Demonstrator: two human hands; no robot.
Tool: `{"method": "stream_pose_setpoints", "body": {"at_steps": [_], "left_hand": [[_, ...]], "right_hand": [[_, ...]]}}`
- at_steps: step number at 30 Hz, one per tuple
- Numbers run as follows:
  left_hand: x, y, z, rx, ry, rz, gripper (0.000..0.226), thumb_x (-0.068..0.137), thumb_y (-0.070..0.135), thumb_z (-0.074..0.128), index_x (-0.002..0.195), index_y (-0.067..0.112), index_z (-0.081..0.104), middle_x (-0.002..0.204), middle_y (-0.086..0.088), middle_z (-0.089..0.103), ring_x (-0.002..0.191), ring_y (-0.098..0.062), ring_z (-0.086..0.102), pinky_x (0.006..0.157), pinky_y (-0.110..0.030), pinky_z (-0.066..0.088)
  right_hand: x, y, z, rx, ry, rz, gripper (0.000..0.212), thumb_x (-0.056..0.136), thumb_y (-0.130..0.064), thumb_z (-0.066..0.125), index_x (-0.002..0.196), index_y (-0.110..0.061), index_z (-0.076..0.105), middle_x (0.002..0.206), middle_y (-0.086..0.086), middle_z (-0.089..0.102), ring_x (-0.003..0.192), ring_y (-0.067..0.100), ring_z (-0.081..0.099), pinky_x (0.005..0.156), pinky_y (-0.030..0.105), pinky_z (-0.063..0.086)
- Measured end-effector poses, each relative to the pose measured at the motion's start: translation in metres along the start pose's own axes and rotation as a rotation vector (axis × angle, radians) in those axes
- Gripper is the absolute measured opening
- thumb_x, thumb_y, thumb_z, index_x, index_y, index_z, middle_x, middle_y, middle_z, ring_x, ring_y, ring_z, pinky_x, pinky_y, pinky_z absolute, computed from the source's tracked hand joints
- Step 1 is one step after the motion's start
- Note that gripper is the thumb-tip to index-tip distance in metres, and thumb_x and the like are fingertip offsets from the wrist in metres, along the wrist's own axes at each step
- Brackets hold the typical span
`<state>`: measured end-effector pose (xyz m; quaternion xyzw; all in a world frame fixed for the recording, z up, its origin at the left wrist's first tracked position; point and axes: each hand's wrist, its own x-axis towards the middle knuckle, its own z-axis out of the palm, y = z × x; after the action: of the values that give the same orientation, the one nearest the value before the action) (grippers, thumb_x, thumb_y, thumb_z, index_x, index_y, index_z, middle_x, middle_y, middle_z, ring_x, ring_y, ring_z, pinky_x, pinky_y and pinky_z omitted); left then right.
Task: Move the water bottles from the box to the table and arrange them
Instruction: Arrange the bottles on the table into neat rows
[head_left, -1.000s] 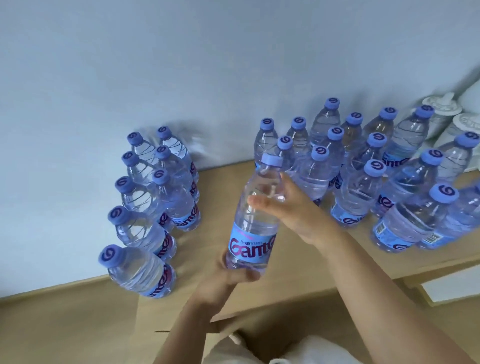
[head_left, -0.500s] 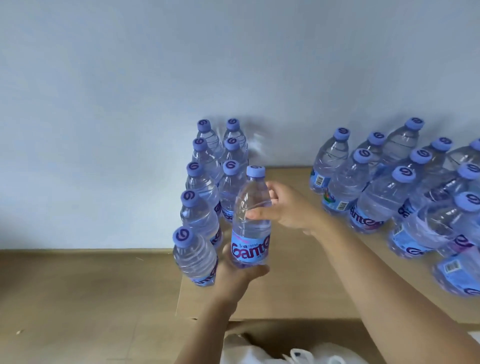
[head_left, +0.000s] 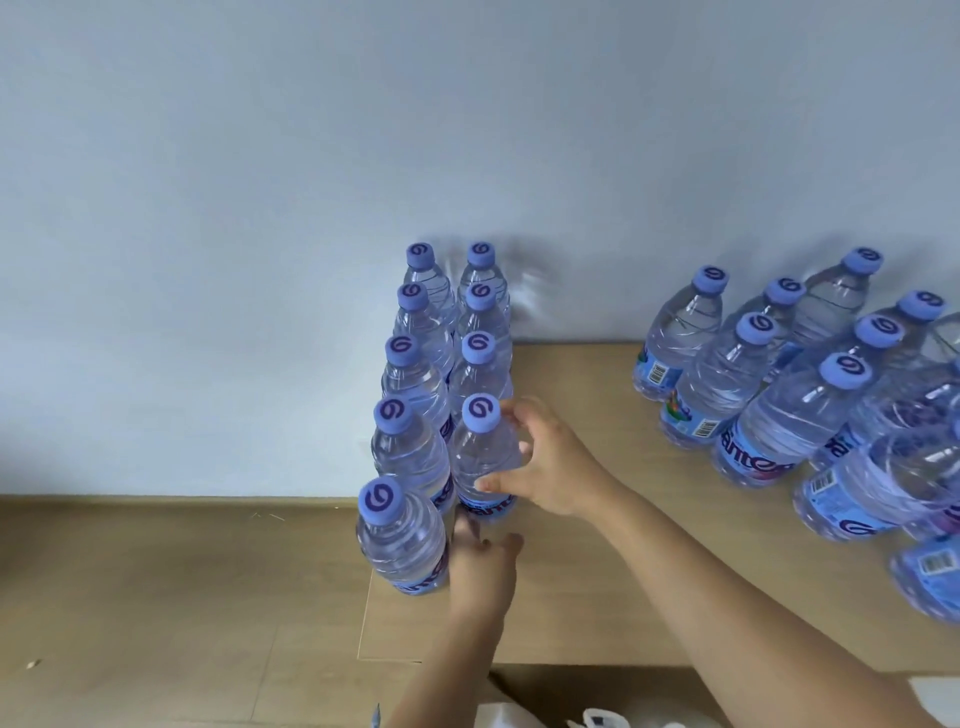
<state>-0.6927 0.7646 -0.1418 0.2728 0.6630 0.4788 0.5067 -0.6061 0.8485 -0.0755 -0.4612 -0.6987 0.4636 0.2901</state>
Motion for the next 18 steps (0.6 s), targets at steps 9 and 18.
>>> {"method": "stream_pose_setpoints", "body": {"at_steps": [9,18], "left_hand": [[-0.003,-0.010,0.001,-0.080,0.022,0.018,0.069,0.082,-0.016,0.050,0.135,0.027,0.039,0.125,0.017,0.046,0.126,-0.003,0.036,0.099,-0.029,0.034],[-0.007,-0.010,0.003,-0.039,0.047,0.005,0.072,0.084,-0.012,0.052,0.146,0.019,0.031,0.130,0.013,0.040,0.138,-0.014,0.033,0.094,-0.027,0.033]], "right_hand": [[-0.001,0.008,0.002,0.050,0.008,-0.004,0.068,0.063,-0.011,0.084,0.121,-0.025,0.051,0.118,-0.008,0.044,0.116,0.009,0.047,0.103,0.029,0.039],[-0.001,0.009,0.004,0.050,-0.026,0.028,0.073,0.066,-0.015,0.083,0.129,-0.025,0.047,0.128,-0.003,0.042,0.122,0.014,0.046,0.108,0.039,0.037]]}}
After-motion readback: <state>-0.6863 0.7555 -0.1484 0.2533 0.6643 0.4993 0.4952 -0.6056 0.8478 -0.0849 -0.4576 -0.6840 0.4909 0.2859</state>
